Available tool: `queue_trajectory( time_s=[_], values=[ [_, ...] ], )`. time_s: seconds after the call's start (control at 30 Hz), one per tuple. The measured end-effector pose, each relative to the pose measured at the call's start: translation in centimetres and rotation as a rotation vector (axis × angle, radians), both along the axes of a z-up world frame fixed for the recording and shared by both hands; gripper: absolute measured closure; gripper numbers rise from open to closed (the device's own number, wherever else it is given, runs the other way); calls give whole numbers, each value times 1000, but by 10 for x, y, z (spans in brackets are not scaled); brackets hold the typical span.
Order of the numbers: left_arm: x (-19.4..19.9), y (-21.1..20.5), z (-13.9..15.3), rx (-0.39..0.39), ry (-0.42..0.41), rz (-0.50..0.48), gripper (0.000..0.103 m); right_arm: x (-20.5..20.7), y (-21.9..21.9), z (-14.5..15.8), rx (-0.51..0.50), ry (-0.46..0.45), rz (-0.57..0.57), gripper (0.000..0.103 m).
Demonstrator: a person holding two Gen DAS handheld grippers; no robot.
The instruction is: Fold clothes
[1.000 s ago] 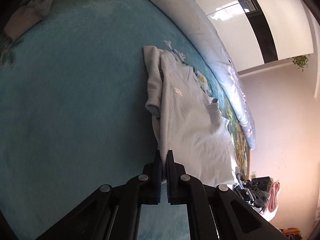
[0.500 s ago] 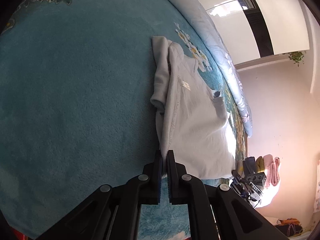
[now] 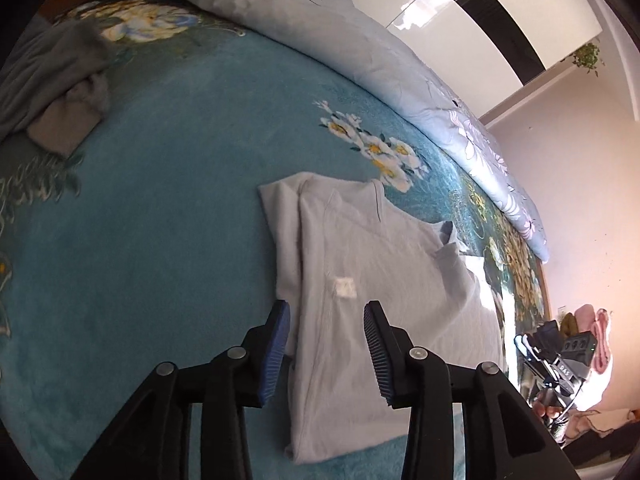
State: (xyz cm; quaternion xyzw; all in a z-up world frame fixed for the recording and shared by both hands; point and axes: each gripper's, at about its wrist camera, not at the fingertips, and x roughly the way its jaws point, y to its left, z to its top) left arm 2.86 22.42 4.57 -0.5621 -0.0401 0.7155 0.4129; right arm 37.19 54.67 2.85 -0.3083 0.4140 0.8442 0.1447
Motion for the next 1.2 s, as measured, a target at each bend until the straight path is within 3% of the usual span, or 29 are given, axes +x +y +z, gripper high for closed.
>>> queue_trajectory(
  time_s=[0.3,0.53,0.7,0.8,0.87,0.9,1.0,1.2],
  values=[
    [-21,87,-22,-143,172,-127,60,-71,38,-8,62,-59,80,74],
    [-39,100,-43,-130,152,-141,60,-114,57,-25,101,-128,131,74],
    [-40,93,-43,-100,149,-123,62,-120,58,-30,79,-106,150,74],
    [-37,98,-44,-127,171,-127,63,-122,54,-28,87,-107,175,74],
    [-34,103,-45,-171,210,-124,71,-124,50,-27,93,-114,190,81],
    [-32,105,-46,-193,229,-121,84,-125,49,-27,95,-119,195,90],
    [-33,104,-45,-209,244,-98,97,-126,44,-25,103,-117,216,96],
    [-28,93,-15,-127,292,-85,100,-115,47,-4,142,-63,190,98]
  ],
)
